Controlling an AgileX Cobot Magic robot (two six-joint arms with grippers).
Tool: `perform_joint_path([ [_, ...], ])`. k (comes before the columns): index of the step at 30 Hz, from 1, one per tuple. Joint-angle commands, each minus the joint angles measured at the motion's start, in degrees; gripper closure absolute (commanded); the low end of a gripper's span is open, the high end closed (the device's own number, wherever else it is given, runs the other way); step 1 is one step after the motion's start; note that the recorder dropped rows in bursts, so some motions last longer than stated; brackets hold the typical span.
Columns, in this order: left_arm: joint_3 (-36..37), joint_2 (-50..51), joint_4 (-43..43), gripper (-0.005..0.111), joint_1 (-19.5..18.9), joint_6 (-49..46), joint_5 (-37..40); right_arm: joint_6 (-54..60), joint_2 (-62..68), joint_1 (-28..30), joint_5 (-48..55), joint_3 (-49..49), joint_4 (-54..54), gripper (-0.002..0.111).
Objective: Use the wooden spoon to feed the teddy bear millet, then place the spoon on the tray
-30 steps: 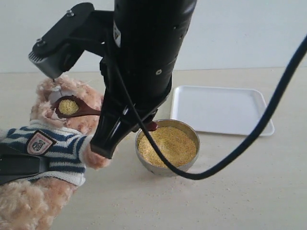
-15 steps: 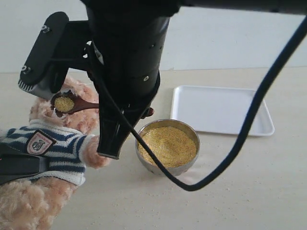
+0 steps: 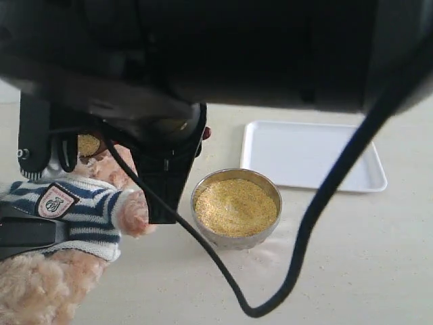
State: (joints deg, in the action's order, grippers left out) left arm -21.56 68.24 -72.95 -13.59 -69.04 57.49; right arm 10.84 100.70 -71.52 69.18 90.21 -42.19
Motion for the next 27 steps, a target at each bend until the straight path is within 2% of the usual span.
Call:
perform_joint_path([
  [1, 0.17, 0.04, -1.14, 0.102, -0.07, -0.41, 0.89, -1.84, -0.12, -0.95, 0.78, -2.60, -4.81, 0.108],
  [10, 0.17, 0.04, -1.14, 0.102, -0.07, -0.41, 0.89, -7.78, -0.12, -2.88, 0.63, -6.84, -12.73, 0.108],
  [27, 0.17, 0.04, -1.14, 0.102, -0.07, -0.41, 0.89, -11.78, -0.12, -4.44, 0.78, -6.84, -17.11, 0.108],
])
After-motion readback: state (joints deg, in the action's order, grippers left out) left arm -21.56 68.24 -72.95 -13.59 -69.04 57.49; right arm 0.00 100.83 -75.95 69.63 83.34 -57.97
